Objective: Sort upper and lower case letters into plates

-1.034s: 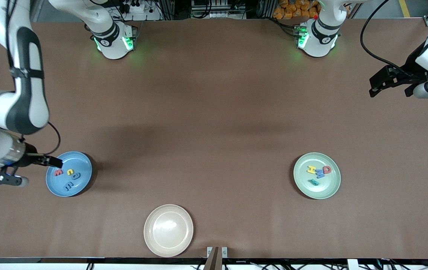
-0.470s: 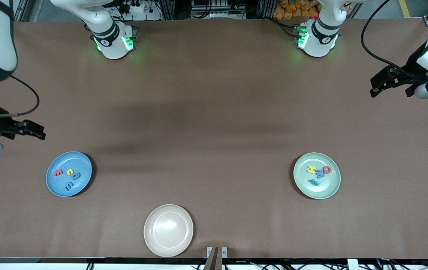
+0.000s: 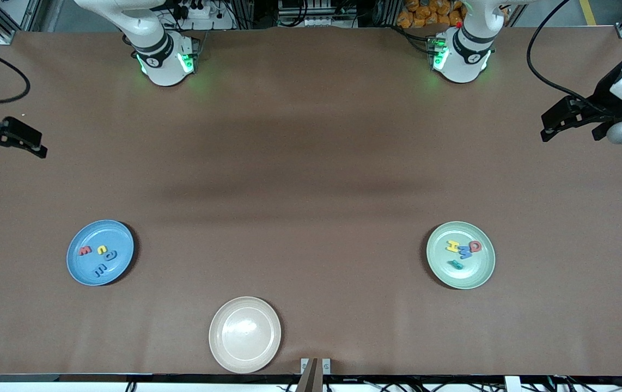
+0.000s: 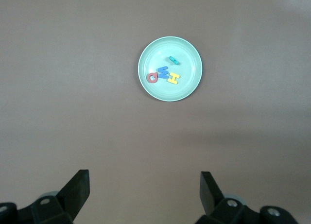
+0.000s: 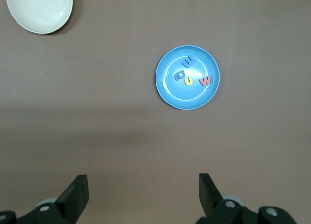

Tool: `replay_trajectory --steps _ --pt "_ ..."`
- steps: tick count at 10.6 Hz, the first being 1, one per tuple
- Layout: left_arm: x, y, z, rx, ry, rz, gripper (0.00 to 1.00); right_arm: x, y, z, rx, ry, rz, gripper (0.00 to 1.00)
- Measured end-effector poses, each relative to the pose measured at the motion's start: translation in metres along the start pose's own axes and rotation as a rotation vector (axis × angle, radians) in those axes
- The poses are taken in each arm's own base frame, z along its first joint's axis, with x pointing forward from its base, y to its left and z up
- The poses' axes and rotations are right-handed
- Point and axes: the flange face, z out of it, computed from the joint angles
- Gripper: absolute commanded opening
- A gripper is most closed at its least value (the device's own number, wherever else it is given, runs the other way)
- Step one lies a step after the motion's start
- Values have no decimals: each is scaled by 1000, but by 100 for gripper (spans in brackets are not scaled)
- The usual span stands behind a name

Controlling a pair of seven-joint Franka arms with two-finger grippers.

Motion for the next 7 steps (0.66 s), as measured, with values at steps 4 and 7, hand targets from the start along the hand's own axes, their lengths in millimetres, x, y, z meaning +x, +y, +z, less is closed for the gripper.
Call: replay_trajectory --steps 4,7 --pt "0 -1 0 0 0 -2 100 -1 0 0 -3 -4 -5 100" --pt "0 -1 0 0 1 -1 100 -1 1 -1 -5 -1 -5 100"
